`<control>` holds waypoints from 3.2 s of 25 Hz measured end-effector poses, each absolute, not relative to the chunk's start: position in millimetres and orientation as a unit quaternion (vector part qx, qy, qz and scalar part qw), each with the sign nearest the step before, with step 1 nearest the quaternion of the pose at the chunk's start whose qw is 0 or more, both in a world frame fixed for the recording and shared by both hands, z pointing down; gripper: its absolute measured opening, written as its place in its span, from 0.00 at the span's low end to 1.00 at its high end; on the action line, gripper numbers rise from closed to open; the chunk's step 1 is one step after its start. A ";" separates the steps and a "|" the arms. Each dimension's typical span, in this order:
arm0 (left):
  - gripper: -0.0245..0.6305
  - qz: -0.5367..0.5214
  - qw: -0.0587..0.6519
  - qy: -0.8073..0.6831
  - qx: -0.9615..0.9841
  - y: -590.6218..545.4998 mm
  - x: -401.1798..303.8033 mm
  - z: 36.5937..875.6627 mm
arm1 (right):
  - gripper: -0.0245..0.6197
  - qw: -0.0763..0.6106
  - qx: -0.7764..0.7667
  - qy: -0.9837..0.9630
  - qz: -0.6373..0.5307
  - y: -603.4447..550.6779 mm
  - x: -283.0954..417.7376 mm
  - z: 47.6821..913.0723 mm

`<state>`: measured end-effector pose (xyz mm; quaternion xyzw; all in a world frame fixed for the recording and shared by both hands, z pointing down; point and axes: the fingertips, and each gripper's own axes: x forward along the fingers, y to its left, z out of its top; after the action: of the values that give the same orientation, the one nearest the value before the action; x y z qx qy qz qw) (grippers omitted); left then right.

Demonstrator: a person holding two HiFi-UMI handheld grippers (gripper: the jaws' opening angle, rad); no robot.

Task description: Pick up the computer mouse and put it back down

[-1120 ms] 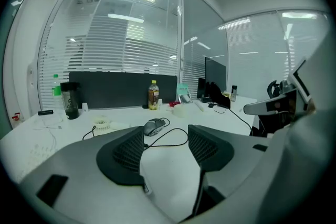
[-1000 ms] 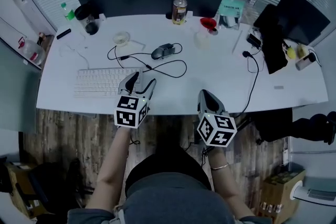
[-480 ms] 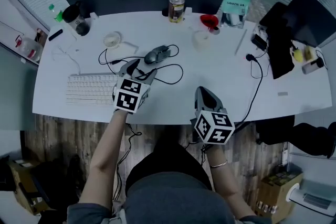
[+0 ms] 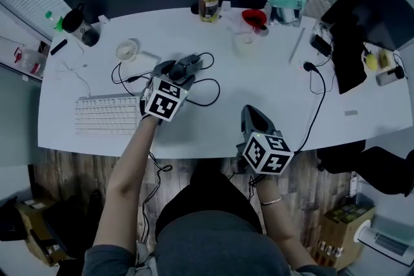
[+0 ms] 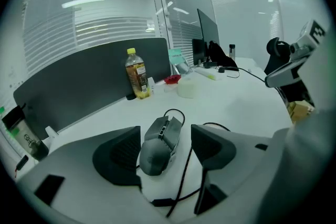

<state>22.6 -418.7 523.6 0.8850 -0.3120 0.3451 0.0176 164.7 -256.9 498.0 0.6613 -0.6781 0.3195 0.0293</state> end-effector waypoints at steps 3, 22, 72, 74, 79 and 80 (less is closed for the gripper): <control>0.48 0.364 0.023 -0.299 0.882 -428.6 27.1 534.9 | 0.05 0.028 0.662 -0.674 0.327 -259.7 169.7 502.3; 0.49 0.437 0.026 -0.222 0.871 -449.6 43.9 572.5 | 0.05 0.035 0.665 -0.666 0.337 -269.6 182.1 510.4; 0.49 0.399 0.070 -0.277 0.871 -269.7 -13.9 506.6 | 0.05 0.014 0.654 -0.688 0.314 -154.9 86.7 479.4; 0.49 0.401 0.073 -0.279 0.869 -262.0 -17.7 509.5 | 0.05 0.014 0.655 -0.687 0.314 -148.5 82.3 479.7; 0.49 0.406 0.087 -0.283 0.865 -247.0 -23.5 519.2 | 0.05 0.013 0.662 -0.680 0.314 -132.1 75.7 480.7; 0.49 0.406 0.090 -0.284 0.864 -244.8 -24.1 520.7 | 0.05 0.013 0.664 -0.678 0.314 -128.4 75.3 481.0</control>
<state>-24.1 -244.8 520.7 0.8641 -0.2839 0.4059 0.0896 75.3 -128.4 481.0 0.6645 -0.6778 0.3144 0.0131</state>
